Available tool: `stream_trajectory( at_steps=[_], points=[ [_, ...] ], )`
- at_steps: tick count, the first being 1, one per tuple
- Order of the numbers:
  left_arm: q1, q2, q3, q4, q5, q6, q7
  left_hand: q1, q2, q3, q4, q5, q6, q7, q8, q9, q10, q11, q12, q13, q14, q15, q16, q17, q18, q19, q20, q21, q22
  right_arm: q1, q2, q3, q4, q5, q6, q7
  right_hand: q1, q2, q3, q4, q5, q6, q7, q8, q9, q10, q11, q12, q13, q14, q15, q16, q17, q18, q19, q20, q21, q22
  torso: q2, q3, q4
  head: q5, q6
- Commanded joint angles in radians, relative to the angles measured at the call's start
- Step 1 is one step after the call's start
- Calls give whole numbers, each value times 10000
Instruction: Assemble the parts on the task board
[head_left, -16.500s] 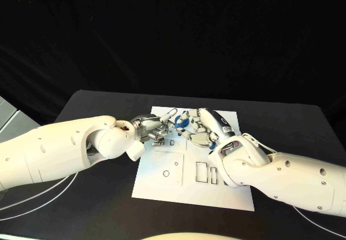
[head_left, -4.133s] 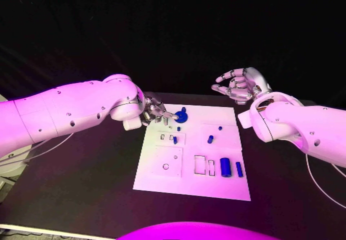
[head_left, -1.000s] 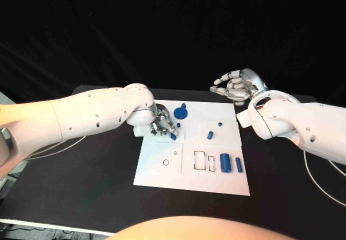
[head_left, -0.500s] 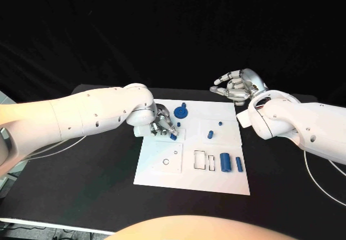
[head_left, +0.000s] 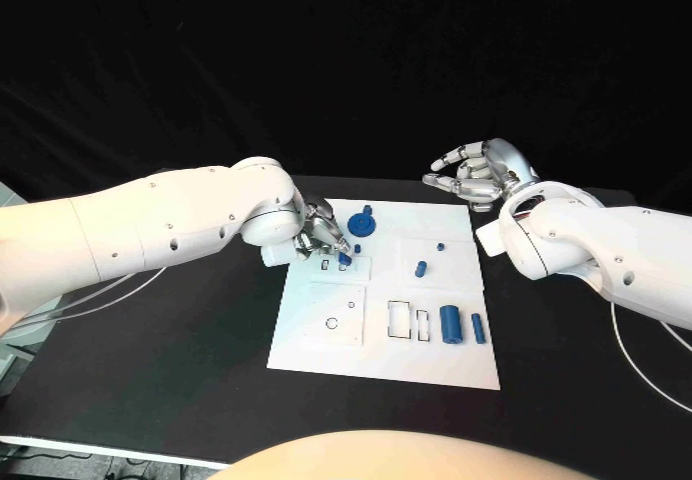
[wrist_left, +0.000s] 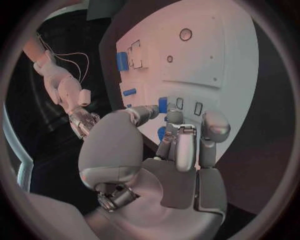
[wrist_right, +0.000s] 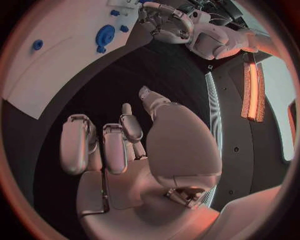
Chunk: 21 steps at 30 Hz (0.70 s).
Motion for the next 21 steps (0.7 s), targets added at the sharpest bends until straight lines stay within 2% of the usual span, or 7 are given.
stream_trajectory(
  at_steps=[1, 3, 8, 11, 15, 21],
  points=[
    [6, -25, 50, 113, -743, -449, 327, 13, -121, 1829, -1759, 166, 153, -71, 182, 781, 370, -227, 69, 83, 678, -72, 76, 1578, -127, 74, -5, 63, 76, -19, -23, 1, 11, -102, 88, 79, 55, 1, -45, 20, 22, -79, -9, -41, -17, -66, -21, -62, -12, 489, 56, -41, 502, 196, 31, 83, -25, 718, 3, 3, 1, 7, 5],
    [5, -6, 60, 104, -962, -456, 325, 1, -164, 1838, -1761, 303, 207, -90, 164, 786, 438, -247, 87, 126, 702, -91, 95, 1633, -141, 122, -23, 104, 155, -29, -31, 0, 11, -101, 87, 83, 55, 1, -45, 20, 22, -79, -9, -41, -17, -66, -21, -62, -12, 489, 56, -41, 502, 196, 31, 83, -25, 718, 5, 5, 1, 11, -4],
    [-4, 129, -3, -2, -1661, -393, 292, -1, -185, 1845, -1762, 377, 238, -102, 153, 788, 472, -259, 92, 144, 715, -102, 104, 1662, -151, 156, -33, 132, 212, -61, -29, -1, 9, -63, 92, 87, 42, 1, -56, 33, 21, -84, -7, -42, -19, -62, -20, -59, -12, 491, 57, -42, 503, 196, 31, 84, -32, 714, 13, 6, 0, 22, -15],
    [-12, 253, -86, -115, -2147, -316, 223, 0, -196, 1849, -1765, 415, 253, -108, 147, 789, 488, -265, 94, 153, 722, -108, 109, 1678, -157, 175, -38, 147, 244, -85, -16, -3, -8, -27, 97, 91, 40, 1, -59, 37, 21, -85, -7, -42, -20, -61, -20, -58, -12, 490, 57, -44, 502, 194, 35, 84, -23, 719, 8, -5, -9, 30, -33],
    [-20, 355, -172, -227, -2367, -343, 120, -2, -213, 1859, -1765, 483, 281, -117, 134, 790, 515, -275, 93, 161, 730, -118, 115, 1695, -166, 206, -46, 171, 293, -101, -12, -5, -18, -14, 95, 101, 40, 1, -59, 37, 21, -85, -7, -42, -20, -61, -20, -58, -12, 490, 57, -44, 502, 194, 35, 84, -23, 719, 8, 0, -10, 38, -52],
    [-36, 428, -221, -283, -2406, -335, 69, -30, -275, 1866, -1762, 701, 359, -143, 103, 801, 616, -300, 116, 233, 752, -143, 127, 1737, -181, 266, -69, 218, 380, -115, -8, -6, -25, -8, 87, 114, 32, 5, -68, 50, 22, -87, -8, -40, -22, -61, -19, -60, -17, 489, 58, -53, 493, 197, 33, 85, -39, 709, 16, 1, -6, 40, -92]
  ],
)
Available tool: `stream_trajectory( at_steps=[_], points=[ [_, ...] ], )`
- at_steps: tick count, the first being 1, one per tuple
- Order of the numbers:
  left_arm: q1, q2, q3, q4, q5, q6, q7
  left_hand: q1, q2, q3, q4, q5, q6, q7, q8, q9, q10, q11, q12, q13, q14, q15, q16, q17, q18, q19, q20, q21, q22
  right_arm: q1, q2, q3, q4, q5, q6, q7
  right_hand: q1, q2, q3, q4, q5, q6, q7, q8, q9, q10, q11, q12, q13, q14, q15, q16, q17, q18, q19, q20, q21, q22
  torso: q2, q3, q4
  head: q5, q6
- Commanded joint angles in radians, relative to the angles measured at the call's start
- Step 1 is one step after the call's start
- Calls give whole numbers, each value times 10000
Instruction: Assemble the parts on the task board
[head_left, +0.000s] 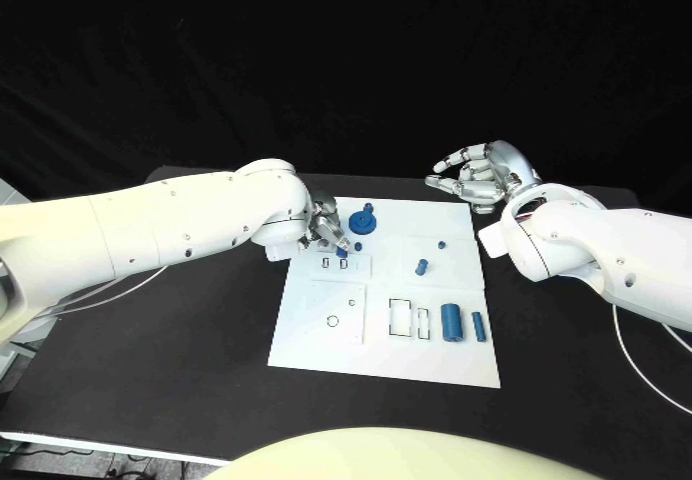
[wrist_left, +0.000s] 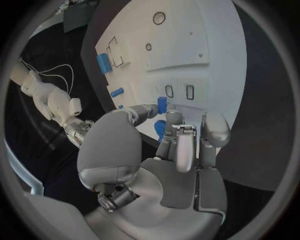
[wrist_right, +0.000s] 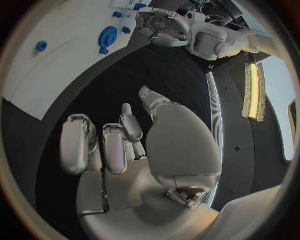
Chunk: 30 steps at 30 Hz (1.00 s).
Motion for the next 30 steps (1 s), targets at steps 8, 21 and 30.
stream_trajectory(
  at_steps=[8, 21, 30],
  points=[
    [-36, 106, -88, -46, -168, 416, -136, 64, -111, 1834, -1799, 394, 269, -135, -39, 820, 473, -318, 55, 61, 772, -103, 65, 1784, -199, 135, -44, 94, 128, -32, 30, -1, -12, -28, 102, 106, 32, 6, -42, 24, 22, -87, -8, -40, -12, -64, -20, -64, -13, 489, 58, -56, 493, 196, 35, 85, -35, 715, 0, -2, 6, 5, -76],
    [-135, 196, -196, -142, 54, 401, -206, 54, -118, 1829, -1796, 467, 283, -139, -49, 824, 495, -322, 60, 85, 775, -107, 66, 1791, -199, 137, -49, 96, 130, -56, 57, -1, -41, -28, 83, 139, 27, 14, -52, 40, 23, -85, -9, -35, -13, -56, -20, -56, -11, 489, 58, -62, 490, 198, 34, 85, -50, 706, 3, -6, 5, 15, -96],
    [-194, 240, -204, -225, 74, 253, -193, 46, -122, 1823, -1791, 508, 294, -143, -53, 827, 504, -324, 59, 86, 779, -110, 69, 1800, -202, 144, -52, 101, 141, -60, 56, -2, -34, -28, 60, 163, 8, 24, -65, 65, 22, -82, -9, -31, -15, -55, -20, -57, -16, 490, 58, -67, 488, 197, 39, 85, -48, 707, 9, -15, 12, -1, -97]
  ],
)
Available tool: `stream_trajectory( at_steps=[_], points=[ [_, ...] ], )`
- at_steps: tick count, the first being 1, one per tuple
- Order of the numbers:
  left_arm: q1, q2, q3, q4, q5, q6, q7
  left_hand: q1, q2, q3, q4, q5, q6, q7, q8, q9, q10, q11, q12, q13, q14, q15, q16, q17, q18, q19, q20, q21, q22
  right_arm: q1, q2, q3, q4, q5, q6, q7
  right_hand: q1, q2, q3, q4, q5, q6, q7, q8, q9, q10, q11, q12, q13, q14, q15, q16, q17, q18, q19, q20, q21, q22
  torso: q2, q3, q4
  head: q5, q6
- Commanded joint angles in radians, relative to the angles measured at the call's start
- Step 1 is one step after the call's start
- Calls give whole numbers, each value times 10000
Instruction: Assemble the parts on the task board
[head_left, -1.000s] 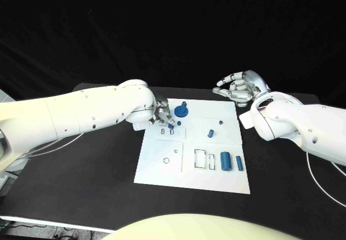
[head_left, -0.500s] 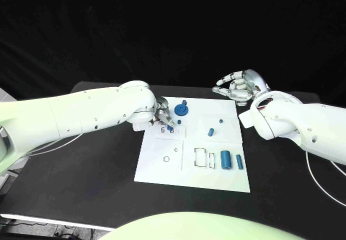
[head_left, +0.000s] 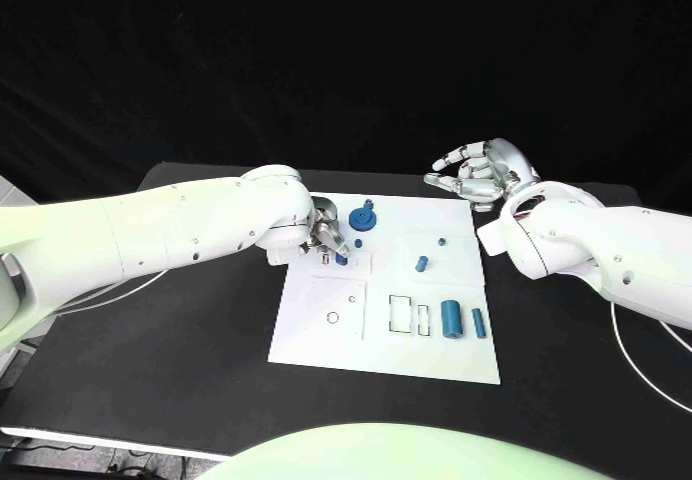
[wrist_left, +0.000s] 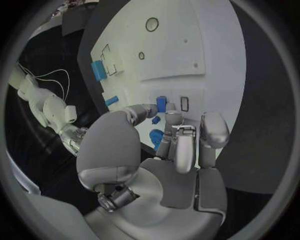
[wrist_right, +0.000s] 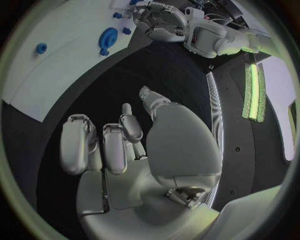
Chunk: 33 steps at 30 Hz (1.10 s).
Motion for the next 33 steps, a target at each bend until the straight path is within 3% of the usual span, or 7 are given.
stream_trajectory(
  at_steps=[1, 4, 22, 33],
  points=[
    [-32, 24, -9, -17, 97, 34, -32, 91, 25, 1824, -1791, 43, 128, -76, -43, 826, 308, -269, 21, -8, 768, -50, 30, 1793, -202, 92, 1, 54, 7, -5, 5, 0, 12, -36, 65, 139, 8, 24, -37, 37, 22, -82, -10, -30, -16, -55, -20, -57, -2, 489, 58, -67, 491, 197, 39, 85, -49, 711, 9, -7, 5, -2, -4],
    [-37, 27, -9, -20, 98, 97, -37, 91, 25, 1824, -1791, 43, 128, -76, -43, 826, 308, -269, 21, -8, 768, -50, 30, 1793, -202, 92, 1, 54, 7, -6, 7, 0, 16, -36, 70, 138, 8, 24, -37, 37, 22, -82, -10, -30, -16, -55, -20, -57, -2, 489, 58, -67, 491, 197, 39, 85, -49, 711, 3, 9, -4, 3, -22],
    [-41, 134, -9, -118, 88, 617, -78, 86, 20, 1816, -1792, 75, 139, -82, -50, 831, 338, -274, 37, 31, 779, -54, 40, 1822, -206, 106, -3, 65, 31, -6, 11, 0, 20, -36, 101, 131, 8, 35, -49, 54, 23, -77, -13, -23, -18, -50, -23, -53, -5, 489, 56, -78, 483, 197, 43, 84, -56, 708, 6, 16, -13, -6, -48],
    [-39, 331, -9, -329, 95, 973, -120, -89, -16, 1647, -1707, 284, 230, -135, -43, 888, 588, -316, 174, 285, 836, -79, 95, 1979, -227, 164, -20, 93, 126, -6, 16, 0, 27, -36, 107, 125, 8, 35, -49, 54, 23, -77, -13, -23, -18, -50, -23, -53, -5, 489, 56, -78, 483, 197, 43, 84, -56, 708, 12, 25, -17, -35, -95]
  ],
)
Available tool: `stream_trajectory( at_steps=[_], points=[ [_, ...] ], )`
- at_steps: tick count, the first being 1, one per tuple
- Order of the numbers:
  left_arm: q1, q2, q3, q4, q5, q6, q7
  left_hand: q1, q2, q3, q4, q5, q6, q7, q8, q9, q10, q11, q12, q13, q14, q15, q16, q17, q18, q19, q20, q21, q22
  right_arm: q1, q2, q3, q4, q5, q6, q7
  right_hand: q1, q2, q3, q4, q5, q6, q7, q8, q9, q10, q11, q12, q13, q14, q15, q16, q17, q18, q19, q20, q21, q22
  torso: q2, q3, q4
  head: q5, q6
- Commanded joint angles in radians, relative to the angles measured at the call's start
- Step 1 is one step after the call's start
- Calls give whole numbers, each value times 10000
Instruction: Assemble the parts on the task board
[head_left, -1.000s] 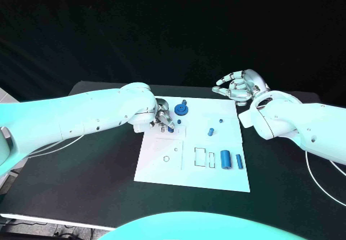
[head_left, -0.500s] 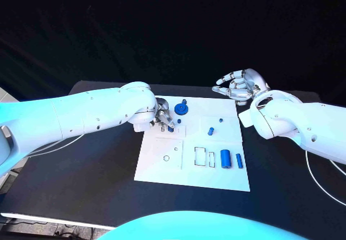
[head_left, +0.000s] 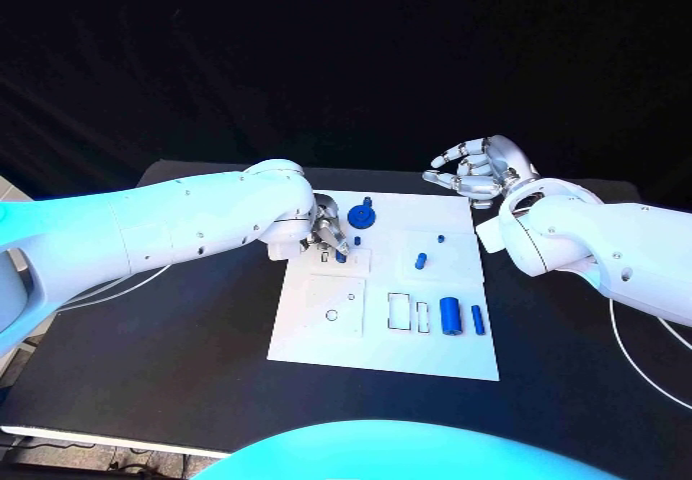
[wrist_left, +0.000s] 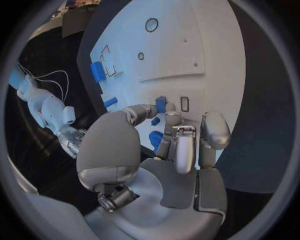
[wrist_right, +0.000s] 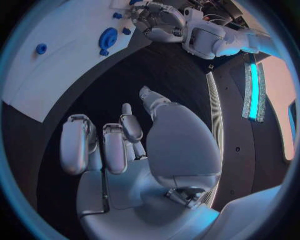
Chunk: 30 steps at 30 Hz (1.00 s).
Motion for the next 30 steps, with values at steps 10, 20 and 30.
stream_trajectory(
  at_steps=[10, 20, 30],
  points=[
    [-51, 194, -33, -116, 0, 393, -51, -366, 132, 1423, -1469, 20, 258, -229, 72, 355, 706, -493, 118, 149, 865, -154, 68, 2078, -92, 183, -68, 72, 147, -4, 3, 1, 47, -39, 110, 116, 20, 32, -26, 25, 24, -79, -15, -21, -11, -52, -25, -57, -14, 491, 54, -38, 484, 197, 46, 84, -67, 706, -5, 1, 5, -57, -35],
    [-51, 226, -35, -124, -280, 386, -53, -668, 134, 1057, -1225, -109, 208, -314, 47, 430, 725, -549, 52, 90, 861, -198, 56, 2058, -95, 200, -113, 20, 123, -4, -19, 1, 72, -39, 126, 112, 20, 32, -26, 25, 24, -79, -15, -21, -11, -52, -25, -57, -14, 491, 54, -38, 484, 197, 46, 84, -67, 706, 0, -7, 7, -99, -56],
    [-51, 153, -40, -135, -423, 444, -52, -1372, -61, -720, -170, -230, 397, -372, -231, 333, 579, -578, -3, 39, 815, -223, -7, 1930, -109, 247, -143, -92, 95, -4, -33, 1, 75, -39, 136, 123, 27, 28, -45, 37, 22, -88, -14, -19, -16, -65, -25, -73, -32, 489, 52, -54, 471, 203, 41, 82, -105, 683, -10, -13, 25, -109, -81]
  ],
)
